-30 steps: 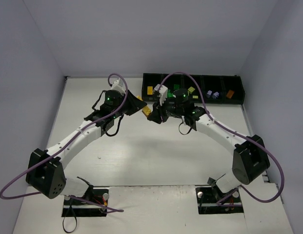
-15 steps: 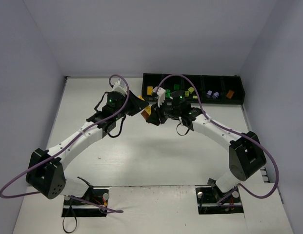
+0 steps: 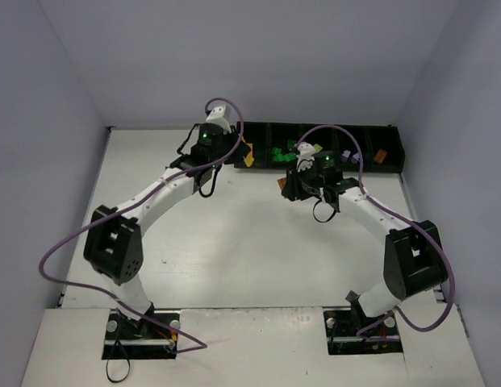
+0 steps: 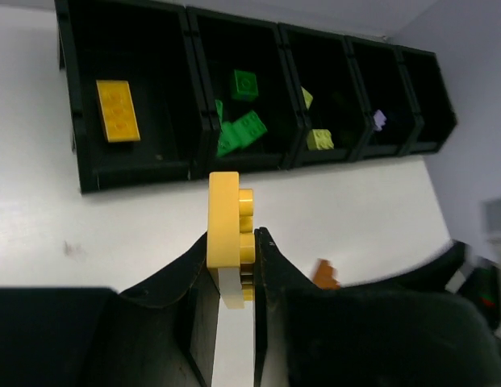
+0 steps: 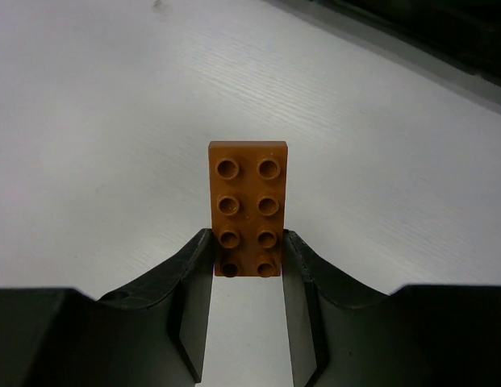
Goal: Sort the legos into containers by color
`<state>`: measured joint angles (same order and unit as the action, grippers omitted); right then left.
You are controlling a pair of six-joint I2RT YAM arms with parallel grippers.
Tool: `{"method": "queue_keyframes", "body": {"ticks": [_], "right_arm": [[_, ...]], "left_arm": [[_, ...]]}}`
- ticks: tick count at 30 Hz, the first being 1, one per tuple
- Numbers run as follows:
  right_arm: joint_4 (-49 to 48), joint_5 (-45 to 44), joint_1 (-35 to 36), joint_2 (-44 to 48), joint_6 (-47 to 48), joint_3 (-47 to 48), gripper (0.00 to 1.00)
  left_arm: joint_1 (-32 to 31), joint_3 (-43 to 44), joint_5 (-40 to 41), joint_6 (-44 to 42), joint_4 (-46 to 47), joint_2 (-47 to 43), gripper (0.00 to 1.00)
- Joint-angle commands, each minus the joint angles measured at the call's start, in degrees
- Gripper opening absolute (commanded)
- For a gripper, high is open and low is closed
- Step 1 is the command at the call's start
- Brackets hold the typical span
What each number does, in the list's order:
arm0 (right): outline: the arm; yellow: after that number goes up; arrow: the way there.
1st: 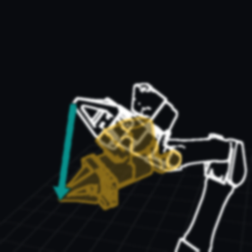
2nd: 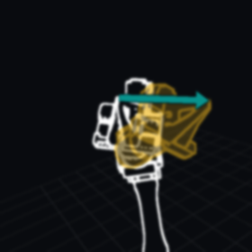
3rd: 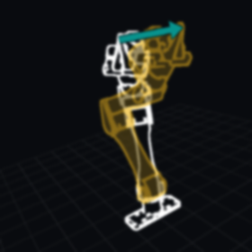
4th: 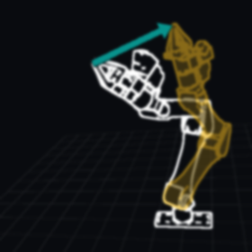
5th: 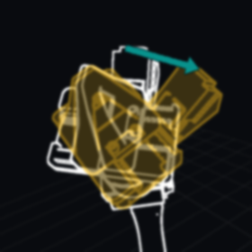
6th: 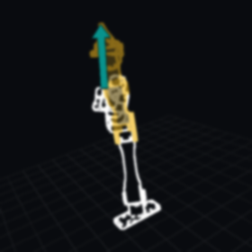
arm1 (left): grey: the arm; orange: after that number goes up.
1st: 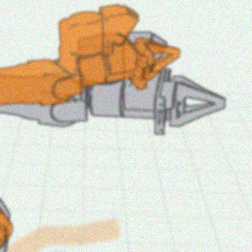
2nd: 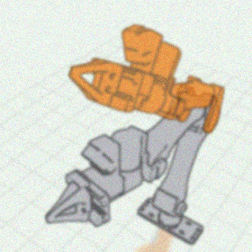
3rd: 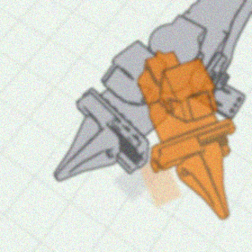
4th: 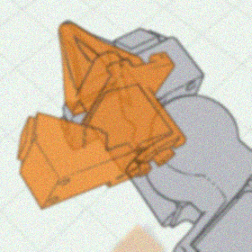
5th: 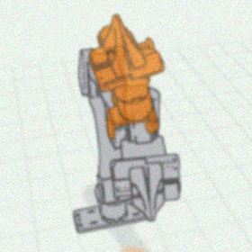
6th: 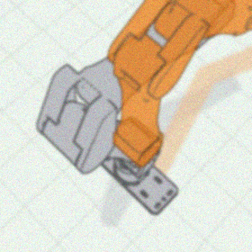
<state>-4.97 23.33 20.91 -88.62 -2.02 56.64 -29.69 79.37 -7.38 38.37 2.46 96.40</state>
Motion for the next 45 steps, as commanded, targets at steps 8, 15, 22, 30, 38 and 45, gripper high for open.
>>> {"method": "queue_keyframes", "body": {"ticks": [8,15,22,30,38,45], "right_arm": [[2.6,-6.2,-2.2,10.7,-6.0,0.8,0.0],[4.2,-6.3,-2.7,13.0,-7.8,1.2,0.0],[4.7,-8.2,-4.8,14.0,-7.9,1.6,0.0],[6.5,-9.7,-13.9,11.1,-9.9,6.6,0.0],[6.3,-16.5,-27.7,2.5,-8.2,14.9,0.0],[-1.9,-21.2,-36.3,-8.3,1.5,25.7,0.0]], "left_arm": [[1.4,26.2,6.1,-16.7,5.3,23.3,0.0],[1.3,43.8,10.2,-19.3,5.7,37.5,0.1],[1.7,49.1,11.7,-20.4,6.0,41.8,0.53],[2.9,44.5,10.7,-18.9,3.4,35.4,0.71],[3.5,30.2,6.0,-16.2,-6.9,14.7,0.71],[3.5,6.3,5.0,-15.1,-14.6,-7.8,0.72]]}}
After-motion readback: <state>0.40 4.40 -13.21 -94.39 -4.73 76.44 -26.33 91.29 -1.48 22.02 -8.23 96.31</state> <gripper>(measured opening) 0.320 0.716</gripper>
